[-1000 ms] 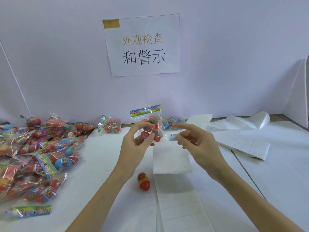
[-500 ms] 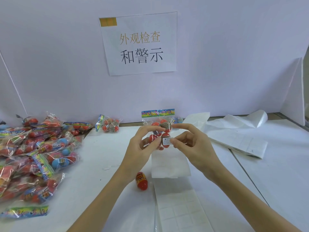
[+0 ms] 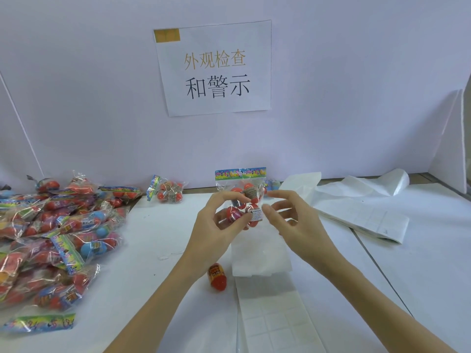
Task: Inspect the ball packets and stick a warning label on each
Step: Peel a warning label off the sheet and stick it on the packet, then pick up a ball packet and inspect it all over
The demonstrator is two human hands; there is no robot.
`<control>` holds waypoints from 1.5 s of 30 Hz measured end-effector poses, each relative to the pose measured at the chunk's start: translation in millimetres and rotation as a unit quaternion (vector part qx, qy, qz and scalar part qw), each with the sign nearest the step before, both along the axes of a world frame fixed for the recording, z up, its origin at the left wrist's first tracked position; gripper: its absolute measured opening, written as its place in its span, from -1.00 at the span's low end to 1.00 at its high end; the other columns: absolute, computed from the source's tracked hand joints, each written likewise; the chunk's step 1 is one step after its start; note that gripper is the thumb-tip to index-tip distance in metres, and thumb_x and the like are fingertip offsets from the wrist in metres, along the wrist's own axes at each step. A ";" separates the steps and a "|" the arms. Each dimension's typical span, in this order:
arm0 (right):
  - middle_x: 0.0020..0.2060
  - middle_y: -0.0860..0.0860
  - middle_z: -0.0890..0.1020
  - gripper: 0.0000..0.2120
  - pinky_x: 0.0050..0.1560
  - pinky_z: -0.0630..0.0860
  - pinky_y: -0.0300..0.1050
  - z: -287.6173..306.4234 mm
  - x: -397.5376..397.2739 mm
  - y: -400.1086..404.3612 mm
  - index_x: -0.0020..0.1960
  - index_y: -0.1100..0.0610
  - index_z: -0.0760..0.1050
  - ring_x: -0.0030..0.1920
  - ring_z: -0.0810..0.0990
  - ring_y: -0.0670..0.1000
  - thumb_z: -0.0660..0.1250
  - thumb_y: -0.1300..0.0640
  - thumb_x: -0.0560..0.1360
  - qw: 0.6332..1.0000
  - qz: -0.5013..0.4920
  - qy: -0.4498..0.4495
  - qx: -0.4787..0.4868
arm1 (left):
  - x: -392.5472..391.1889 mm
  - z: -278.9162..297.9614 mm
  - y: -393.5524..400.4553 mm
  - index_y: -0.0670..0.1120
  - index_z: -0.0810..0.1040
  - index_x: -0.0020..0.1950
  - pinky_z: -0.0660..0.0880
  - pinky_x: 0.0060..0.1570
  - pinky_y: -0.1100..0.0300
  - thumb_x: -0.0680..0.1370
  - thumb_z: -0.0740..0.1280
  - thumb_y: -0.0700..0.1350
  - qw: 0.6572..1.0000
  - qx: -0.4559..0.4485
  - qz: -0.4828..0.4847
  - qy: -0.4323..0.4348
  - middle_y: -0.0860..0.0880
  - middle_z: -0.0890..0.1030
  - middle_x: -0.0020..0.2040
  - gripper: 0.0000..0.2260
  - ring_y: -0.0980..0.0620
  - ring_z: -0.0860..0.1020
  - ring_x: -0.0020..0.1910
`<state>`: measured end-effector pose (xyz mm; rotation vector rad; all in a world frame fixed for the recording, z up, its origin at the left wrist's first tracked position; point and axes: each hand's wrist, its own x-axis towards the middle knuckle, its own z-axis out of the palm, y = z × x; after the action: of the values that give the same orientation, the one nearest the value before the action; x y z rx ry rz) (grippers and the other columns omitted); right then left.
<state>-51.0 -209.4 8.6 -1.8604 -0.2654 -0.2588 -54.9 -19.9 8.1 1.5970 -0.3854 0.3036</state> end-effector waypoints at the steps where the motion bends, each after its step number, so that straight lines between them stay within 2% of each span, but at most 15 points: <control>1: -0.07 -0.12 0.71 -0.59 -0.14 0.55 -0.27 0.8 -0.4 0.1 0.25 -0.10 0.58 -0.09 0.68 -0.15 0.38 -0.26 0.48 0.999 0.023 0.022 0.013 | -0.5 0.2 0.1 0.01 0.63 0.14 0.66 -0.03 0.14 0.52 0.54 -0.18 1.000 -0.002 -0.011 -0.004 -0.09 0.63 0.22 -0.77 -0.14 0.72 0.00; 5: -0.11 0.00 0.77 -0.71 -0.17 0.52 -0.28 -1.0 -0.9 -3.2 0.05 0.09 0.71 -0.17 0.69 -0.06 0.39 -0.11 0.57 0.991 0.119 0.042 0.037 | -1.5 -1.7 0.3 -0.02 0.61 0.17 0.65 0.02 0.12 0.55 0.54 -0.13 0.999 0.003 -0.048 -0.015 0.01 0.67 0.13 -0.76 -0.11 0.72 0.01; 9: 0.06 0.16 0.75 -0.67 -0.06 0.56 -0.22 3.3 1.8 -15.3 0.19 0.17 0.70 -0.07 0.65 -0.02 0.31 -0.03 0.66 0.957 0.208 0.142 0.142 | -0.2 -0.4 3.1 0.04 0.60 0.21 0.66 0.05 0.12 0.54 0.53 -0.15 0.999 -0.007 -0.047 -0.025 0.05 0.63 0.21 -0.73 -0.08 0.70 0.08; 14: -0.12 0.01 0.74 -0.62 -0.20 0.51 -0.24 7.6 1.9 -13.1 0.06 0.15 0.68 -0.17 0.68 -0.03 0.46 -0.18 0.53 0.978 0.140 0.138 0.068 | 3.8 -3.6 1.3 0.25 0.27 0.53 0.65 0.07 0.09 0.61 0.44 0.07 0.996 -0.033 -0.078 -0.007 -0.01 0.65 0.23 -0.45 -0.13 0.71 -0.01; 16: -0.20 -0.05 0.65 -0.72 -0.28 0.39 -0.29 21.3 9.0 -27.3 -0.07 0.08 0.71 -0.28 0.59 -0.07 0.45 -0.14 0.52 0.967 0.102 0.171 0.162 | 12.0 -2.2 12.0 0.19 0.25 0.52 0.66 0.05 0.04 0.66 0.28 0.16 0.990 -0.120 -0.041 0.054 -0.14 0.67 0.21 -0.54 -0.19 0.71 0.04; 18: -0.15 -0.09 0.56 -0.80 -0.27 0.27 -0.29 38.3 12.5 -54.4 -0.08 -0.03 0.72 -0.27 0.49 -0.12 0.43 -0.14 0.52 0.912 0.146 0.158 0.348 | 21.5 -1.8 27.8 0.07 0.36 0.41 0.68 -0.08 0.07 0.71 0.17 0.13 0.985 -0.140 0.071 0.076 -0.18 0.67 0.15 -0.70 -0.14 0.69 0.01; 20: 0.04 -0.07 0.55 -0.64 -0.16 0.33 -0.30 47.3 9.4 -77.4 0.29 -0.11 0.63 -0.13 0.50 -0.12 0.38 -0.21 0.55 0.761 0.334 0.122 0.543 | 29.5 -8.7 41.2 0.03 0.43 0.28 0.65 -0.17 0.11 0.75 0.15 0.07 0.975 -0.082 0.185 0.090 -0.13 0.65 0.10 -0.81 -0.08 0.64 -0.03; 22: 0.21 0.03 0.53 -0.33 0.00 0.45 -0.23 47.2 4.8 -89.5 0.62 -0.11 0.28 -0.02 0.56 -0.02 0.37 -0.21 0.58 0.610 0.487 0.148 0.607 | 35.6 -18.6 50.5 0.05 0.48 0.17 0.60 -0.13 0.10 0.73 0.21 0.05 0.962 -0.003 0.241 0.125 -0.06 0.64 0.12 -0.88 -0.03 0.61 -0.06; 23: 0.22 0.07 0.53 -0.27 0.03 0.50 -0.18 44.9 5.7 -91.2 0.66 -0.08 0.18 -0.02 0.59 0.03 0.37 -0.19 0.58 0.602 0.506 0.158 0.597 | 37.7 -23.5 52.5 0.06 0.51 0.14 0.57 -0.11 0.10 0.71 0.24 0.02 0.958 0.043 0.248 0.140 -0.02 0.63 0.15 -0.91 0.00 0.60 -0.07; 28: -0.03 -0.05 0.60 -0.34 -0.12 0.49 -0.25 26.7 17.1 -68.9 0.50 0.07 0.50 -0.19 0.52 -0.09 0.56 -0.11 0.47 0.797 0.344 0.178 0.464 | 39.5 -43.5 40.6 -0.03 0.58 0.29 0.46 0.16 0.16 0.68 0.32 -0.13 0.932 0.290 0.206 0.068 0.06 0.53 0.29 -0.80 0.04 0.54 0.16; 31: -0.09 -0.03 0.58 -0.39 -0.19 0.45 -0.23 17.8 21.7 -59.1 0.38 0.12 0.62 -0.22 0.50 -0.06 0.65 -0.03 0.39 0.808 0.284 0.221 0.466 | 42.5 -44.7 37.5 -0.01 0.50 0.42 0.43 0.33 -0.01 0.69 0.29 -0.10 0.911 0.357 0.201 0.052 0.03 0.50 0.34 -0.71 -0.03 0.56 0.20; 34: -0.14 -0.01 0.57 -0.44 -0.28 0.46 -0.21 12.9 24.6 -52.0 0.28 0.16 0.68 -0.27 0.50 -0.04 0.69 0.05 0.32 0.806 0.240 0.246 0.482 | 54.8 -41.1 37.0 0.09 0.38 0.54 0.43 0.29 -0.06 0.72 0.21 -0.07 0.859 0.470 0.204 0.011 -0.04 0.45 0.39 -0.63 -0.10 0.53 0.24; 38: -0.18 -0.01 0.55 -0.69 -0.30 0.44 -0.22 9.8 23.9 -48.5 0.20 0.16 0.72 -0.30 0.49 -0.04 0.48 0.06 0.50 0.807 0.209 0.263 0.486 | 90.3 -31.5 30.3 0.17 0.24 0.64 0.53 0.20 -0.07 0.76 0.11 -0.09 0.806 0.570 0.156 -0.040 -0.08 0.26 0.56 -0.56 -0.14 0.38 0.46; 43: -0.20 0.01 0.54 -0.73 -0.33 0.45 -0.21 8.5 21.5 -46.1 0.12 0.17 0.75 -0.31 0.48 -0.03 0.48 0.07 0.48 0.815 0.193 0.274 0.473 | 129.4 -35.7 11.3 0.02 0.32 0.63 0.50 0.30 -0.17 0.75 0.19 -0.08 0.808 0.568 0.104 -0.112 -0.09 0.27 0.64 -0.58 -0.06 0.29 0.60; 45: -0.21 0.02 0.54 -0.73 -0.34 0.46 -0.21 8.5 21.6 -44.9 0.10 0.17 0.75 -0.31 0.48 -0.03 0.49 0.07 0.46 0.820 0.190 0.276 0.464 | 135.5 -44.1 6.2 0.06 0.21 0.67 0.47 0.33 -0.09 0.73 0.19 0.09 0.775 0.615 0.116 -0.082 -0.04 0.29 0.62 -0.50 -0.01 0.27 0.59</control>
<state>-29.4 -254.3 17.1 -0.8104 -0.0661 0.3864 80.6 -13.7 -36.1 2.9496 -0.5712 0.4102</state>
